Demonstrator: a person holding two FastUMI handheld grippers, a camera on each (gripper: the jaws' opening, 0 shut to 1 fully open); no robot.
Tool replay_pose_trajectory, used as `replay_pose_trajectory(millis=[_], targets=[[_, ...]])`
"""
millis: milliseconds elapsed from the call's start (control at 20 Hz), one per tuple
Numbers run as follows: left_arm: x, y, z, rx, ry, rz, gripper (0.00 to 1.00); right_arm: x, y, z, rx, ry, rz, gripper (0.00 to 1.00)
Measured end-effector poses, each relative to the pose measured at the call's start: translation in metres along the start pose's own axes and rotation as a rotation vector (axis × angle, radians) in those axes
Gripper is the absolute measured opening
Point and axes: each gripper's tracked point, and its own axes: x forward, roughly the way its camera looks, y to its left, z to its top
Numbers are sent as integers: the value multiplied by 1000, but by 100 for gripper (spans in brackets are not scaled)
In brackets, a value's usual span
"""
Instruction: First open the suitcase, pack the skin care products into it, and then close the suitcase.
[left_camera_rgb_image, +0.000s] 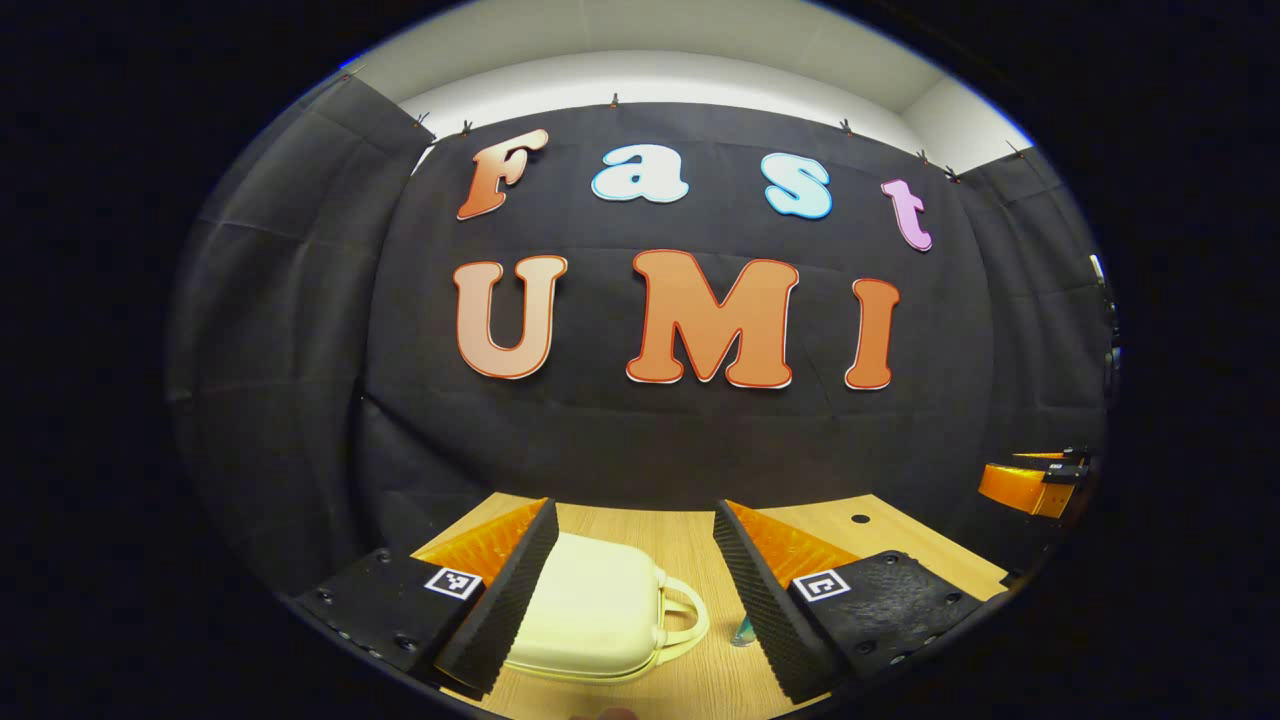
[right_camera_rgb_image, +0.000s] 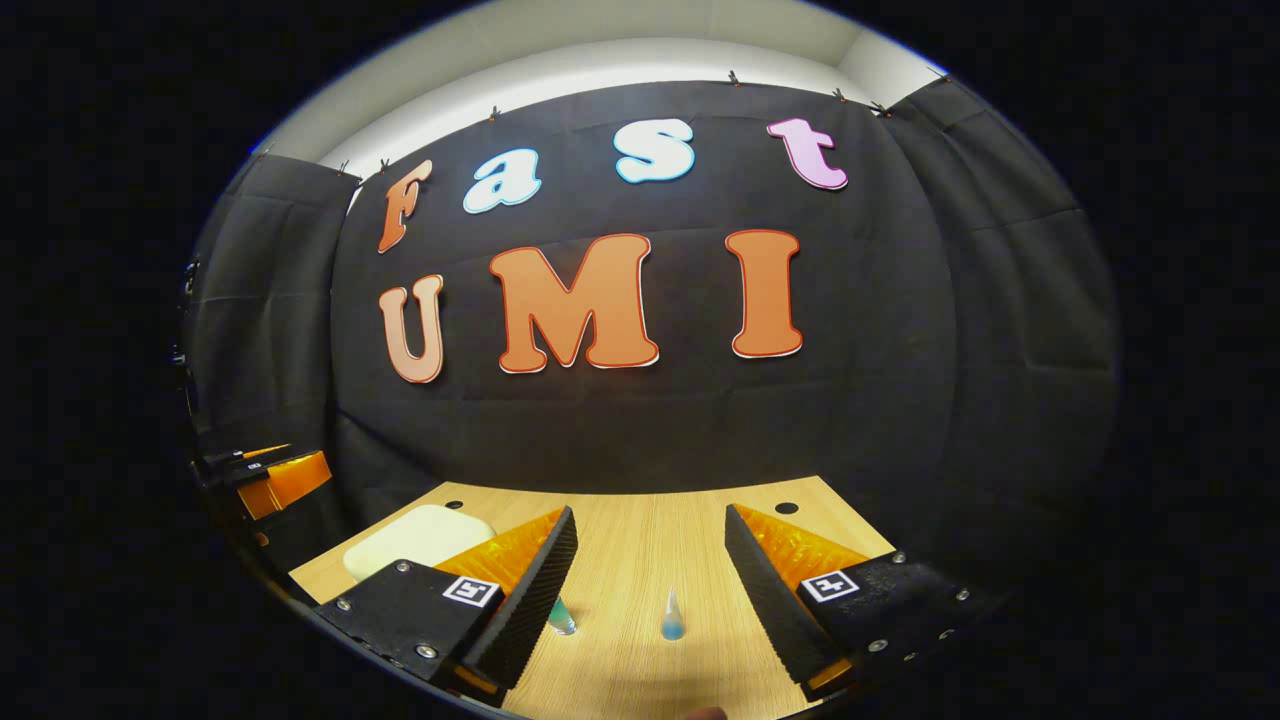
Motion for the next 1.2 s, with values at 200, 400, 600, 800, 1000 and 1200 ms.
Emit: replay_pose_trajectory(millis=[200, 400, 600, 800, 1000, 1200], targets=[[4, -10, -4, 32, 6, -16, 97, -1, -5, -4, -25, 13, -11, 94], [13, -22, -17, 108, 24, -38, 97, -6, -14, -10, -10, 40, -30, 94], [16, -28, -41, 189, 63, -62, 97, -10, -20, -26, 3, 85, -45, 94], [24, -33, -78, 348, 107, -83, 98, -15, -25, -42, 0, 133, -56, 94], [31, -41, -132, 449, 205, -137, 98, -21, -33, -62, 14, 187, -71, 94], [39, -42, -172, 666, 239, -131, 98, -25, -43, -82, 32, 237, -100, 94]])
